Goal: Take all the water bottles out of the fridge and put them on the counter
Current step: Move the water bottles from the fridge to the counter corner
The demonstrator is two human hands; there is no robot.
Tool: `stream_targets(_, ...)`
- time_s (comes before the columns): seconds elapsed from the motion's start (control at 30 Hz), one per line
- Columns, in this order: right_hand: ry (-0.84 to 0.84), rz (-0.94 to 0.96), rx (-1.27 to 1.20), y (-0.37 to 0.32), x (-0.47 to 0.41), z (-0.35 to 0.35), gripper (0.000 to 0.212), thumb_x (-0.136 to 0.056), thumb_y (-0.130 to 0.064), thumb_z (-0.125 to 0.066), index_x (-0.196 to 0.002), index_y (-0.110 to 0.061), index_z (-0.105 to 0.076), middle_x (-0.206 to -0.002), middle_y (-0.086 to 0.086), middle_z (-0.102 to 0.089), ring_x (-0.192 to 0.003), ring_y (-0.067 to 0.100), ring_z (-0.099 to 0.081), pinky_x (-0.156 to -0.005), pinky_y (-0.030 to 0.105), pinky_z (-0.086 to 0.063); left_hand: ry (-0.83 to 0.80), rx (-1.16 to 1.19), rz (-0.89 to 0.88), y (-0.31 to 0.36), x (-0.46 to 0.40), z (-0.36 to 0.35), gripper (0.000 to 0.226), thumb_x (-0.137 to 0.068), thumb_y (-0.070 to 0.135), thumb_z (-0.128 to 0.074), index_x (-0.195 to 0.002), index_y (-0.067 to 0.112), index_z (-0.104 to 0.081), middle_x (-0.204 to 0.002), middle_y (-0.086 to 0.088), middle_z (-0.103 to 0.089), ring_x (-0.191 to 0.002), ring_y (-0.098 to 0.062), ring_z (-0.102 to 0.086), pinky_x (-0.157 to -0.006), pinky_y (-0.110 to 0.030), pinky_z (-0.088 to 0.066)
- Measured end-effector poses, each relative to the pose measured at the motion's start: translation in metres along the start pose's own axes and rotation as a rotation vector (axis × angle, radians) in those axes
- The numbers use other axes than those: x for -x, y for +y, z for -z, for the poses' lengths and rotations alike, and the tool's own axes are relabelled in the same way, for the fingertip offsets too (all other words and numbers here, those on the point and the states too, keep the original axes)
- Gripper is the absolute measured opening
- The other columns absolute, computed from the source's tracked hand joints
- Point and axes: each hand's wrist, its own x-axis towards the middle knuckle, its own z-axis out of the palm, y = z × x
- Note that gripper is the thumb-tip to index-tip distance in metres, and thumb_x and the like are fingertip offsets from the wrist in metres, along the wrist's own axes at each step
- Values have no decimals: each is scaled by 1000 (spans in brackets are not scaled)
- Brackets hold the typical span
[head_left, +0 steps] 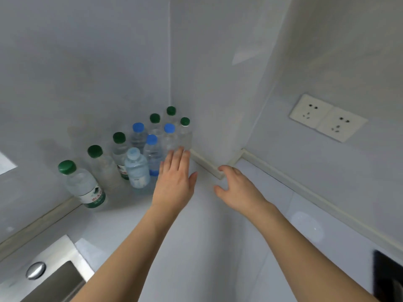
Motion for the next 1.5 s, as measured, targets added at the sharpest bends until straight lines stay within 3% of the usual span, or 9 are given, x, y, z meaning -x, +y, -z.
stream_targets(0.3,114,-237,11,106,99,45,59,-96,-34,-51,-149,-22,-29,-153,-4,-32,-137,17,-35,-108,29,-31,-274,26,-191,122,19,-47,65,-101,39,-38,-153,17,-8,-161,0,-6,-148,-25,-1,-119,-45,-11)
stream_targets(0.57,266,-469,-28,209,250,78,57,-97,-32,-50,-149,-20,-30,-152,-4,-33,-137,19,-33,-108,29,-29,-379,8,-497,290,77,-76,62,-102,41,-33,-153,16,-9,-161,1,-5,-148,-22,0,-119,-43,-10)
stream_targets(0.83,441,-692,-79,297,457,96,54,-91,-28,-56,-142,-22,-40,-139,0,-49,-124,20,-48,-103,31,-41,-448,75,-830,475,211,-93,60,-101,38,-36,-153,17,-14,-161,0,-10,-148,-21,-6,-120,-41,-9)
stream_targets(1.0,513,-863,-71,339,604,92,59,-94,-31,-55,-147,-18,-33,-149,0,-38,-133,19,-41,-108,32,-38,-509,119,-986,572,312,-100,62,-100,37,-39,-153,18,-14,-161,0,-11,-148,-19,-6,-120,-44,-11)
stream_targets(1.37,773,-1273,-123,362,871,71,58,-94,-30,-52,-147,-18,-33,-148,0,-40,-130,20,-43,-103,30,-38,-553,217,-1513,756,525,-87,61,-100,40,-39,-151,15,-19,-159,-4,-20,-146,-22,-15,-118,-44,-19)
stream_targets(1.5,818,-1361,-148,363,914,62,57,-93,-31,-51,-146,-19,-34,-149,0,-38,-129,21,-43,-101,30,-39,-554,230,-1616,787,565,-86,58,-100,40,-39,-150,14,-22,-157,-4,-23,-145,-23,-18,-115,-47,-22)
